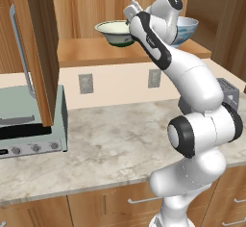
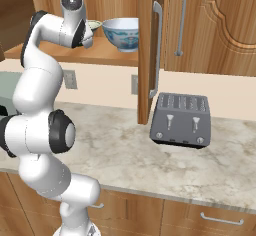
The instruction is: Move the bowls from the cabinet to the plates on the dining table.
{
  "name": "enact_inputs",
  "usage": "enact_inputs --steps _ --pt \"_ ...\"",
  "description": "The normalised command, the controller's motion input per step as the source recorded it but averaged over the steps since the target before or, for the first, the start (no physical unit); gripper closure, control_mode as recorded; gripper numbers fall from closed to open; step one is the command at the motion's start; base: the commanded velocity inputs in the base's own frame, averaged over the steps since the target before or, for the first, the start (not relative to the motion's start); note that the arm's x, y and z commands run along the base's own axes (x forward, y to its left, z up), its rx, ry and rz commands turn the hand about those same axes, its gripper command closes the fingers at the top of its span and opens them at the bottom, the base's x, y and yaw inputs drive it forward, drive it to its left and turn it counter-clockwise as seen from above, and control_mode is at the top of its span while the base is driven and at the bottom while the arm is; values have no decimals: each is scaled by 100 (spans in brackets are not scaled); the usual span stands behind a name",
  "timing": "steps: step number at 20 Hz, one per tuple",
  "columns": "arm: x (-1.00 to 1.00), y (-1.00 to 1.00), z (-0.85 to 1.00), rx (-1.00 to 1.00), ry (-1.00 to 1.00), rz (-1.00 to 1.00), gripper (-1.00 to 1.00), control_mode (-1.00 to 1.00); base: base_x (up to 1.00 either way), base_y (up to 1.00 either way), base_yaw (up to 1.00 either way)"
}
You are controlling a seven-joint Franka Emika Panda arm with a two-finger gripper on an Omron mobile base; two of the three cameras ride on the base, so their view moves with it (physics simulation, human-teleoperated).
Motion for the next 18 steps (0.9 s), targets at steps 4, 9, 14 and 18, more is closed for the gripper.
enact_inputs --steps 4,9,14,18 --pt "0 3 0 0 5 0 100 -100 0 0 0" --pt "0 2 0 0 4 0 100 -100 0 0 0" --pt "0 0 0 0 2 0 100 -100 0 0 0" --pt "-33 0 0 0 0 0 100 -100 0 0 0"
